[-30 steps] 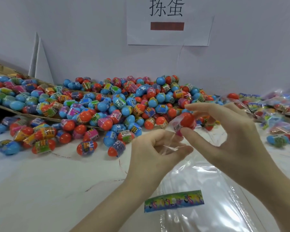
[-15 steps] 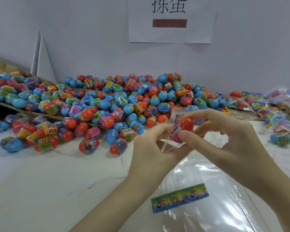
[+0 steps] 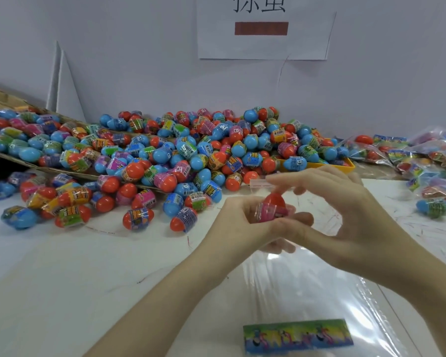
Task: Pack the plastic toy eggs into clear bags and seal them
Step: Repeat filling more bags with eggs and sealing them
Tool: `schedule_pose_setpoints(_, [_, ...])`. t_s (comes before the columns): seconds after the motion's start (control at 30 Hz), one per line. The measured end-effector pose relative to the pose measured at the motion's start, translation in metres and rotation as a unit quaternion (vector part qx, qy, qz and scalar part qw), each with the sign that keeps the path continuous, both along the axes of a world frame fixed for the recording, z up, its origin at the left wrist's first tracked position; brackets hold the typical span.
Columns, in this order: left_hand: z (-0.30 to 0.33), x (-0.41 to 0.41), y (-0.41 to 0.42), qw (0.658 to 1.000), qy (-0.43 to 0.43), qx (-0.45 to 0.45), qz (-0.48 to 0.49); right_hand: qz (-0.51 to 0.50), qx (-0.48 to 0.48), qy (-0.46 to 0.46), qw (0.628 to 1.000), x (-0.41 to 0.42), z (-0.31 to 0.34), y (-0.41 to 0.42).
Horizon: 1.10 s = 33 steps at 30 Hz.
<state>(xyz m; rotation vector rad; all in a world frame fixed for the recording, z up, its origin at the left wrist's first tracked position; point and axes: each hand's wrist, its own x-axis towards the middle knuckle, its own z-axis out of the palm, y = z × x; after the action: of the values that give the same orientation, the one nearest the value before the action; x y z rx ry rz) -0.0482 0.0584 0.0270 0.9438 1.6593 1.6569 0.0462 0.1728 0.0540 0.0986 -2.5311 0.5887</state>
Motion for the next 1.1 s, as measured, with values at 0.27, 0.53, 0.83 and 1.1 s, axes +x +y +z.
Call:
schedule_pose_setpoints(0.27, [0.002, -0.002, -0.003, 0.998, -0.048, 0.015, -0.026, 0.059, -0.093, -0.095, 0.989, -0.002, -0.001, 0.003])
schedule_pose_setpoints(0.53, [0.0, -0.011, -0.004, 0.986, -0.145, 0.032, -0.078, 0.016, -0.123, -0.006, 0.992, -0.004, -0.004, 0.006])
schedule_pose_setpoints(0.83, [-0.006, -0.018, -0.005, 0.981, -0.148, -0.058, -0.108, -0.016, -0.082, 0.032, 0.996, -0.008, -0.013, 0.005])
schedule_pose_setpoints(1.1, [-0.008, -0.02, -0.008, 0.982, -0.119, -0.045, -0.141, 0.024, -0.079, 0.005, 0.997, -0.005, -0.014, 0.005])
